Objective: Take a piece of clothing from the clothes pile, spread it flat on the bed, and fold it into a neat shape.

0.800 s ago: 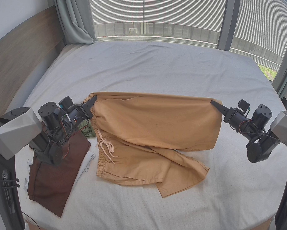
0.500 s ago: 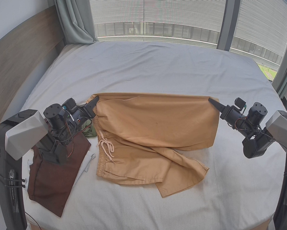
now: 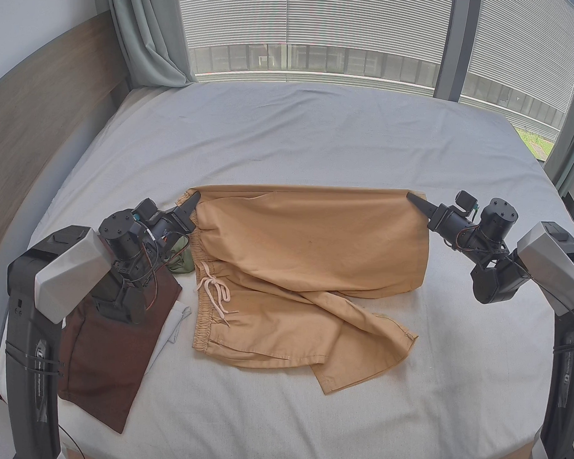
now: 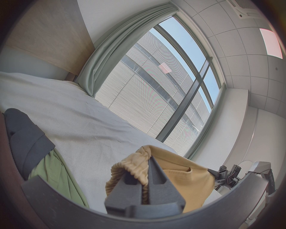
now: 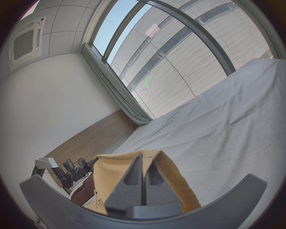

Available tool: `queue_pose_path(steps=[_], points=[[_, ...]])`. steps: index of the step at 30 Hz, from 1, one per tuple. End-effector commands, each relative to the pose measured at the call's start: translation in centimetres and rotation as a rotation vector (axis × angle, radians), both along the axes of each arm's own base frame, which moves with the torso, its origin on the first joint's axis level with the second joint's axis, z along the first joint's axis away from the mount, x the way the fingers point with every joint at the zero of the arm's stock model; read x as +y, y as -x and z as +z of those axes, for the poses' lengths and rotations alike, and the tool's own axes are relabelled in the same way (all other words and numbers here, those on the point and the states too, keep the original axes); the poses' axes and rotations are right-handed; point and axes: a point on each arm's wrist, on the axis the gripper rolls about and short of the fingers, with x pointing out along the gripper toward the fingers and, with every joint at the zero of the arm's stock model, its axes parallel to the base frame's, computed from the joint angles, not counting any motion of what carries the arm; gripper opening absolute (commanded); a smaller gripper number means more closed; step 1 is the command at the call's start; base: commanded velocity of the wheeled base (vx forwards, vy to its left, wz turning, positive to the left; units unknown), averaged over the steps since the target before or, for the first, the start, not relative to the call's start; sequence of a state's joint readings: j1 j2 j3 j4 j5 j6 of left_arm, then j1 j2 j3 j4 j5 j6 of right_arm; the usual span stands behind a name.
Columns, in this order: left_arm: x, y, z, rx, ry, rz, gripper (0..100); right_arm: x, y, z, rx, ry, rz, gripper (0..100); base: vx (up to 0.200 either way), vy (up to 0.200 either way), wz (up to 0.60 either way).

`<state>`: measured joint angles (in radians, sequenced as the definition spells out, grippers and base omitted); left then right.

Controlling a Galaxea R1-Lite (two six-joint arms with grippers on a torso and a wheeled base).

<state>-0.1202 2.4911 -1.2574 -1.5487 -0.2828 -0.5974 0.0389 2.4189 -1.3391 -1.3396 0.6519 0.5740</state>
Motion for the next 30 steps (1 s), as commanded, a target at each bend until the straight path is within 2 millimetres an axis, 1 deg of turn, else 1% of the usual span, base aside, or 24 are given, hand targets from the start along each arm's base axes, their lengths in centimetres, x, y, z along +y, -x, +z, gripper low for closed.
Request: queue_pose_path(steps=[1, 8, 12, 18, 21, 22, 23, 24, 28, 30], points=[[0.1, -1.0, -1.6, 0.009, 0.005, 0.002, 0, 0.2, -1.1, -1.5, 0.016, 0.001, 0.002, 0, 0.000, 0.000, 0.00], [-0.1, -1.9, -2.4, -0.004, 0.019, -0.004, 0, 0.5, -2.7, -1.7, -0.013, -0.012, -0.034, 0, 0.000, 0.000, 0.00], [-0.1, -2.0, -2.3, -0.002, 0.033, -0.008, 0, 0.8, -2.9, -1.5, -0.011, -0.011, -0.028, 0, 0.000, 0.000, 0.00], [0.5, -2.2, -2.3, -0.002, 0.044, -0.014, 0, 0.9, -3.2, -1.3, -0.005, -0.011, -0.028, 0, 0.000, 0.000, 0.00], [0.6, -2.7, -2.6, -0.015, 0.052, -0.011, 0, 1.0, -3.6, -1.1, -0.024, -0.014, -0.031, 0, 0.000, 0.000, 0.00], [0.6, -2.8, -2.7, -0.015, 0.053, -0.011, 100, 1.1, -3.6, -0.9, -0.029, -0.015, -0.031, 0, 0.000, 0.000, 0.00], [0.6, -2.8, -2.8, -0.013, 0.052, -0.013, 100, 1.3, -3.6, -0.9, -0.034, -0.015, -0.036, 0, 0.000, 0.000, 0.00], [0.6, -2.8, -2.8, -0.012, 0.054, -0.015, 100, 1.5, -3.7, -0.9, -0.037, -0.016, -0.044, 100, 0.000, 0.000, 0.00], [0.2, -2.7, -2.9, 0.023, 0.109, -0.039, 100, 2.0, -3.7, -1.6, -0.032, -0.013, -0.059, 100, 0.000, 0.000, 0.00], [0.1, -2.4, -3.5, 0.072, 0.132, -0.050, 100, 2.0, -3.2, -2.1, -0.008, 0.003, -0.063, 100, 0.000, 0.000, 0.00]])
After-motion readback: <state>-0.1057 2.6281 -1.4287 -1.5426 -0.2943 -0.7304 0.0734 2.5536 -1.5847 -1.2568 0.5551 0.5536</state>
